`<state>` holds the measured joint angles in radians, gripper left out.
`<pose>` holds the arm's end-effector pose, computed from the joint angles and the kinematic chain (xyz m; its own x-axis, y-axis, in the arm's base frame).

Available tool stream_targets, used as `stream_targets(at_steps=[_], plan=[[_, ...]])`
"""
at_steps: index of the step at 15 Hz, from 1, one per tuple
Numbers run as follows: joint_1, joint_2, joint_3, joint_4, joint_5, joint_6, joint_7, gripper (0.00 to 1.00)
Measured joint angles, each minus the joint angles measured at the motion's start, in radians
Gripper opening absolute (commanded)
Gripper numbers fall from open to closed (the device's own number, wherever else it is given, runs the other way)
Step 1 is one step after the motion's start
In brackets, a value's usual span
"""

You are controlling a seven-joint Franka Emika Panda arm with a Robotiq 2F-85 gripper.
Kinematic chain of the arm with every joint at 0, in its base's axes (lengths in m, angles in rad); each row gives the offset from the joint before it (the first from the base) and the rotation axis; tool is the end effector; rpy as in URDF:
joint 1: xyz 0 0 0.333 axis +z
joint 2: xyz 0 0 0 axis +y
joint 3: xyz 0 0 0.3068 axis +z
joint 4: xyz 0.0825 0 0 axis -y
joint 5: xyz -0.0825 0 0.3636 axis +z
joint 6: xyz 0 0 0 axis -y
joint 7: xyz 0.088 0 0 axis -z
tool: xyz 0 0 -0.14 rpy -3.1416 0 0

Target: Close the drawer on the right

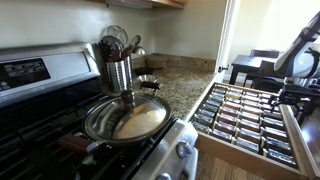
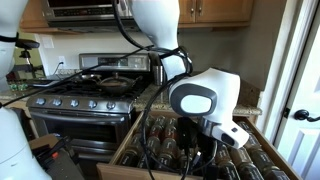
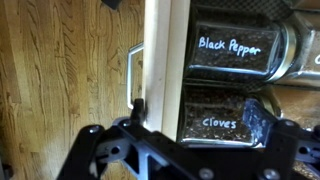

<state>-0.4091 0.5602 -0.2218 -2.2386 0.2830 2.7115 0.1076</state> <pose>0.4025 -0.3153 0.0949 0.5631 -0.8245 -0.0563 -0.8249 -0.5649 0.0223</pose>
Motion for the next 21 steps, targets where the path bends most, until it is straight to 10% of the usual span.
stream_targets(at_steps=[21], plan=[[0.109,0.104,0.096,0.314,0.013,-0.164,0.106,1.00]])
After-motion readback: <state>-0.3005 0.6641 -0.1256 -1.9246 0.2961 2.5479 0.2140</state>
